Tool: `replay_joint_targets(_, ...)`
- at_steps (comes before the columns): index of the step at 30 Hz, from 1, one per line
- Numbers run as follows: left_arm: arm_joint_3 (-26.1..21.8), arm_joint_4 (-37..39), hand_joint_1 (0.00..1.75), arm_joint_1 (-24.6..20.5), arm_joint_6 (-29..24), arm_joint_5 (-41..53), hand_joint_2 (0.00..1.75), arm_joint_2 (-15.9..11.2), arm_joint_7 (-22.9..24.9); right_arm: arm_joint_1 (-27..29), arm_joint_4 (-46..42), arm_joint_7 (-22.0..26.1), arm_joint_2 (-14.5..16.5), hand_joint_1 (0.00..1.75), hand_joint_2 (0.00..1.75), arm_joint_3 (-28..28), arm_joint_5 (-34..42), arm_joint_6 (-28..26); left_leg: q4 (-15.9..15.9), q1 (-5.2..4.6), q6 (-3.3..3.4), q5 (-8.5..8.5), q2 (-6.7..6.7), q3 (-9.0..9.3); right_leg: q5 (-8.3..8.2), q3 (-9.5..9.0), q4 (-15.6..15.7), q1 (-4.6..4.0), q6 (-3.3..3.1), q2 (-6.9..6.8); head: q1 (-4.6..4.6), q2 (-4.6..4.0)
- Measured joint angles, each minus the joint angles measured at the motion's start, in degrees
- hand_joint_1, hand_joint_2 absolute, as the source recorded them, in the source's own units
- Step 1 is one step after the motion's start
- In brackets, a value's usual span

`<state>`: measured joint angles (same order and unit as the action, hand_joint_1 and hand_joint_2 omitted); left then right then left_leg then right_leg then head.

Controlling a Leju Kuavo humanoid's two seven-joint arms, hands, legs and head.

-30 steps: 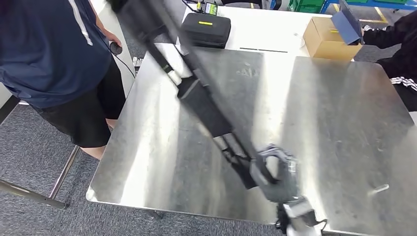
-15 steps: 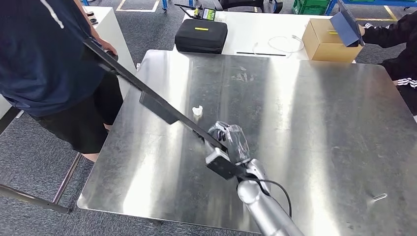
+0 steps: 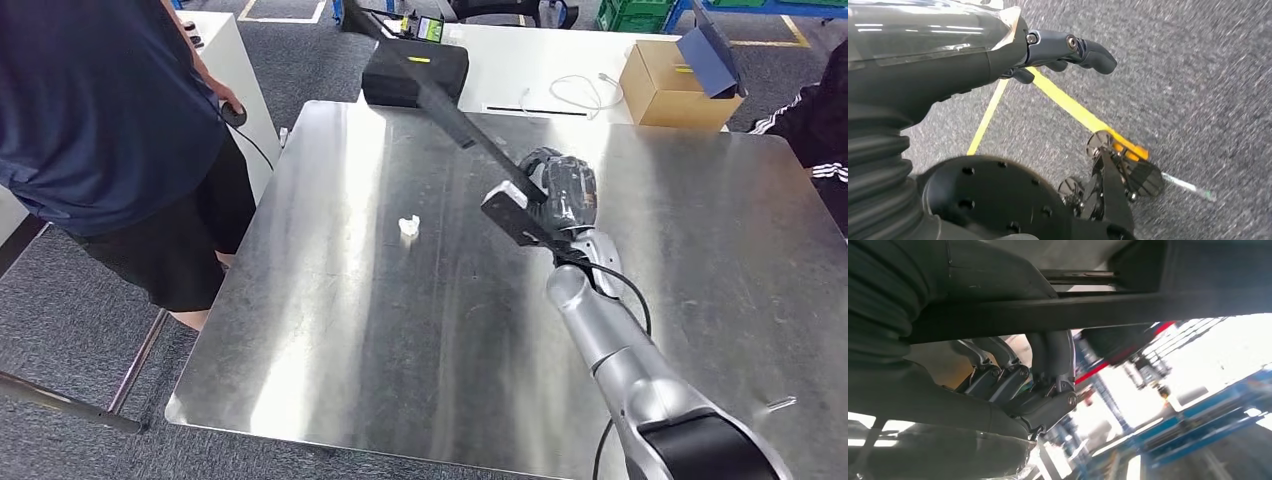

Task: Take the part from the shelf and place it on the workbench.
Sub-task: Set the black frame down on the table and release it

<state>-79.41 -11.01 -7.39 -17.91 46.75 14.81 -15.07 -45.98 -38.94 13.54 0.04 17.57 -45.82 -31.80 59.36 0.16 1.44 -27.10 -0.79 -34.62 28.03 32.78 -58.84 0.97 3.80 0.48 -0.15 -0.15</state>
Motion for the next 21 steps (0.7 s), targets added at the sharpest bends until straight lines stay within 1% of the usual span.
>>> replay_joint_targets(3,0.21,0.01,0.0,-0.05,0.01,0.01,1.75,-0.21,0.01,-0.6,1.96,-0.24,-0.67,1.75,1.75,-1.07,-0.65,-0.66,0.02,-0.12,0.03,-0.03,0.21,0.04,-0.02,0.04,0.03,0.06,0.02,0.18,-0.03,0.0)
replay_joint_targets(5,0.29,0.01,0.0,-0.07,-0.01,0.02,1.75,-0.28,0.1,-0.65,2.87,-1.85,-1.15,1.75,1.75,-1.34,-1.97,-1.68,0.03,-0.13,0.04,-0.04,0.18,0.03,-0.01,0.06,0.06,0.08,0.02,0.16,-0.03,0.0)
replay_joint_targets(8,0.31,0.0,0.0,-0.05,-0.13,-0.07,1.75,-0.5,0.99,-0.66,4.21,-3.46,-3.14,1.75,1.75,-2.51,-2.82,-3.42,0.03,-0.12,0.06,-0.05,-0.16,-0.02,0.02,0.02,0.11,0.08,0.01,-0.14,-0.04,0.0)
replay_joint_targets(12,0.27,0.0,0.0,0.19,-0.1,-0.94,1.75,-1.28,1.96,0.09,5.74,-1.05,-6.73,1.75,1.75,-6.49,-0.49,-3.83,0.01,-0.12,0.08,-0.05,-0.36,-0.05,0.03,-0.08,0.21,0.08,0.0,-0.34,-0.02,0.0)
replay_joint_targets(15,0.22,-0.01,0.0,0.29,-0.14,-1.49,1.75,-2.03,2.19,3.09,5.85,1.62,-8.56,1.75,1.75,-9.66,1.35,-3.96,-0.02,-0.12,0.09,-0.06,-0.31,-0.04,0.02,-0.11,0.31,0.08,0.01,-0.28,-0.01,0.0)
replay_joint_targets(19,0.17,-0.01,0.0,0.66,-0.69,-1.81,1.75,-3.1,1.63,9.85,2.69,4.71,-9.24,0.0,0.0,-12.34,2.92,-3.77,-0.45,-0.17,0.28,0.12,-0.32,0.02,-0.08,-0.13,0.71,0.16,0.12,-0.28,-0.04,0.0)
replay_joint_targets(21,0.17,-0.01,0.0,0.74,-1.42,-1.78,1.75,-3.51,2.01,13.03,-0.18,5.28,-9.17,0.0,0.0,-13.07,3.65,-2.78,-0.51,-0.16,0.34,0.16,-0.35,0.04,-0.08,-0.17,0.77,0.18,0.15,-0.33,-0.06,0.0)
